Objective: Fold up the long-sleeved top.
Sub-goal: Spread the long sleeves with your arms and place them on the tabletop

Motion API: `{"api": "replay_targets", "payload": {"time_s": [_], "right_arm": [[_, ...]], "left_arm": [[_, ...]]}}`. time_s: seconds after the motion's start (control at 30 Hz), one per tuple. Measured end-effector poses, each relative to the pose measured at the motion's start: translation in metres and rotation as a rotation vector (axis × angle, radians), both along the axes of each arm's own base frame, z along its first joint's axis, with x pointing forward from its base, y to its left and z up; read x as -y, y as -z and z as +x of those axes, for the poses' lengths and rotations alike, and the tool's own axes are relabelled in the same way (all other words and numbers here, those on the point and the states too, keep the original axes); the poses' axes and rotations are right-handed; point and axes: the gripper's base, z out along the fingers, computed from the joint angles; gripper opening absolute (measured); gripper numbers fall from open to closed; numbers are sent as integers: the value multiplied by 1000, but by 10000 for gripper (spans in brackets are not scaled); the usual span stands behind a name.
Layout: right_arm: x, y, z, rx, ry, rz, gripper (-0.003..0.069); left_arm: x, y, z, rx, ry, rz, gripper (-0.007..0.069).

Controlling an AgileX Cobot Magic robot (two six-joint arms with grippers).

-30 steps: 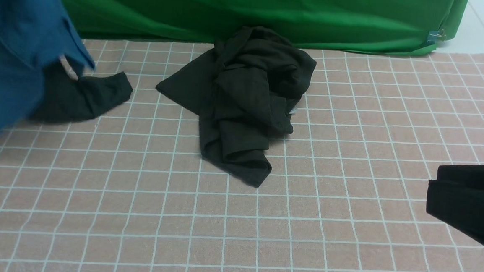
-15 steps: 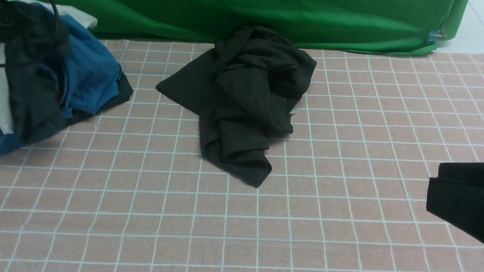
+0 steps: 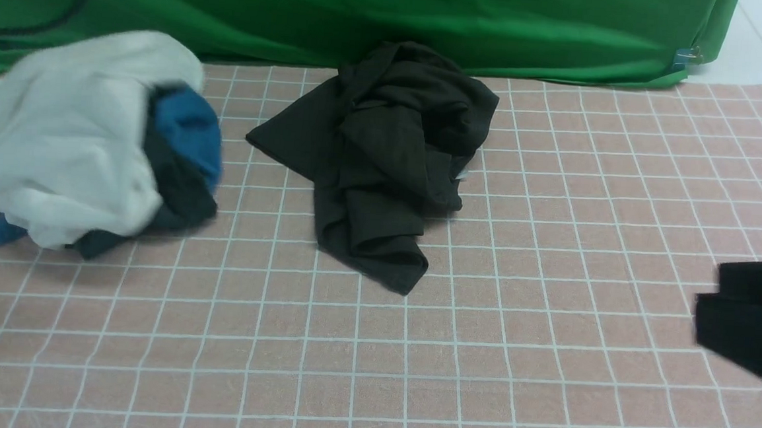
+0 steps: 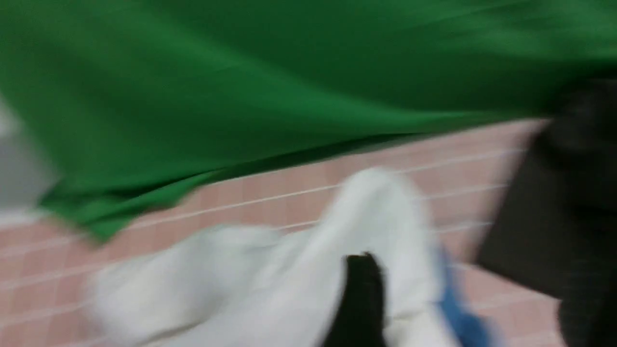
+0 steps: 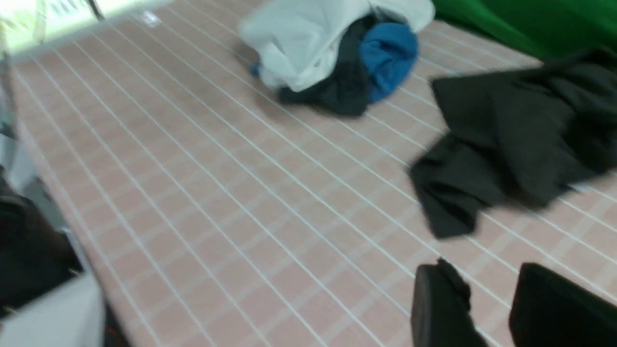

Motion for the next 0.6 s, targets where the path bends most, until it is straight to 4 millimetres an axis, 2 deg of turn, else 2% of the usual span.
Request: {"api": "replay_targets", "payload": {"time_s": [0.03, 0.1, 0.17, 0.2, 0.23, 0.33, 0.4, 0.5, 0.53, 0.6], "right_arm": [[4, -3, 1, 9, 24, -32, 251], [10, -5, 1, 4, 63, -77, 251], [13, -7, 1, 2, 88, -100, 251], [14, -7, 2, 1, 94, -106, 251], [15, -6, 2, -5, 104, -117, 251], [17, -4, 1, -36, 118, -133, 251], [17, -3, 1, -42, 120, -139, 251], [17, -3, 1, -40, 117, -146, 246], [17, -3, 1, -40, 117, -147, 245], [17, -3, 1, -29, 107, -159, 241]], "left_arm": [[22, 3, -3, -45, 76, -17, 307], [56, 14, -9, -139, 195, -45, 169], [91, 31, -16, -225, 313, -55, 72], [99, 36, -17, -243, 340, -57, 60], [124, 54, -23, -299, 430, -46, 35], [173, 96, -32, -396, 599, 15, 64], [194, 114, -31, -419, 641, 33, 120], [216, 141, -23, -418, 658, 48, 239], [217, 145, -22, -424, 656, 50, 258], [222, 165, -12, -417, 615, 48, 377]]}}
